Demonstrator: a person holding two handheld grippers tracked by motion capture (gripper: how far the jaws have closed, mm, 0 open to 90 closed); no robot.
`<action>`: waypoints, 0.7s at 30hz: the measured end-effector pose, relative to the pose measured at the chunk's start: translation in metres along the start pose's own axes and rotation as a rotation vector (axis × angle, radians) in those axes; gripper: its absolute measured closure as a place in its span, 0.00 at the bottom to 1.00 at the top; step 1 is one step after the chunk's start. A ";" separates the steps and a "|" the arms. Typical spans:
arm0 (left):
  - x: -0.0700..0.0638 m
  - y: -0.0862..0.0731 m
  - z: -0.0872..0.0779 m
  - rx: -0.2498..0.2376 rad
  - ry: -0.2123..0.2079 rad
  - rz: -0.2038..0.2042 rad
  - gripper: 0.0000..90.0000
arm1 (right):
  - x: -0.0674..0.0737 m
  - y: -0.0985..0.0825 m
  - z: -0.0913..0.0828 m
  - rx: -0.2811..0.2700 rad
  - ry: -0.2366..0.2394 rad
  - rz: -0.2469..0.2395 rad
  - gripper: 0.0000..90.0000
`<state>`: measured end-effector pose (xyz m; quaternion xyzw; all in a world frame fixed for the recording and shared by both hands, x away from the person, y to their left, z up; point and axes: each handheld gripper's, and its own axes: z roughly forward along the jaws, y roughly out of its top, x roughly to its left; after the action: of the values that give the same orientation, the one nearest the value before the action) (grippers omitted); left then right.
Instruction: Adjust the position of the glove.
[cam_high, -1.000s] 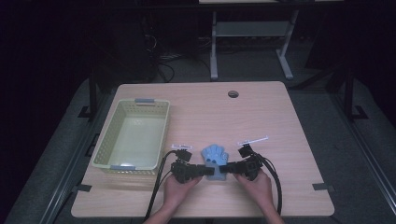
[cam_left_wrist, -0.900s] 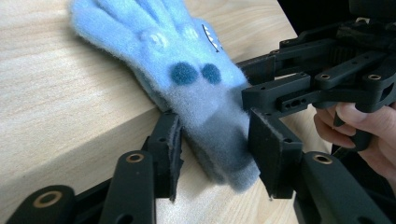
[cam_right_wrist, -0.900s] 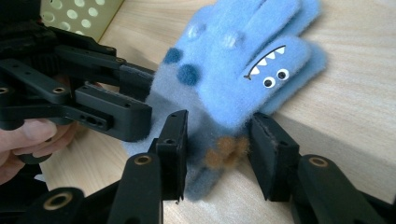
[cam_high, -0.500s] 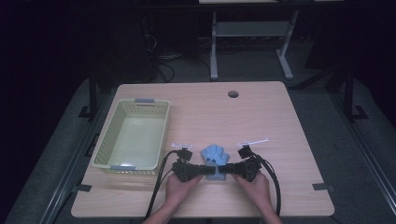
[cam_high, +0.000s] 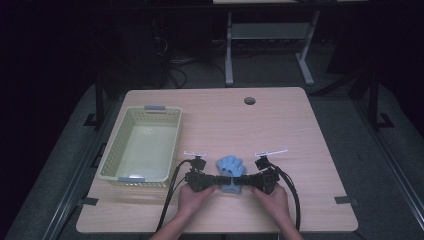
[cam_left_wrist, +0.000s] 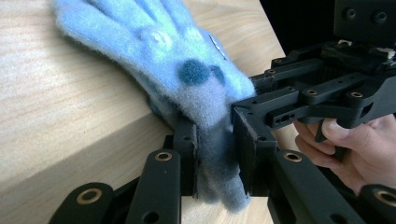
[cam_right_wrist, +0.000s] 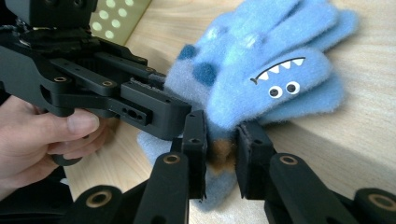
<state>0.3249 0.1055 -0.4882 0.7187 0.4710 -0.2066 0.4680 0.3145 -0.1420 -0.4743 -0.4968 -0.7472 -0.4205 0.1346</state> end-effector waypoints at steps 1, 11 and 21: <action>0.000 0.001 0.000 0.000 -0.002 0.000 0.80 | -0.001 0.000 0.000 -0.001 0.007 0.004 0.85; -0.002 0.004 -0.001 0.001 -0.013 0.019 0.80 | 0.000 0.000 -0.004 -0.016 0.006 0.005 0.85; -0.011 0.008 -0.004 -0.015 -0.032 0.052 0.80 | 0.004 0.002 -0.014 -0.043 0.017 0.001 0.85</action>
<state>0.3260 0.1028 -0.4742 0.7236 0.4461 -0.2022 0.4863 0.3117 -0.1497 -0.4627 -0.4965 -0.7364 -0.4407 0.1305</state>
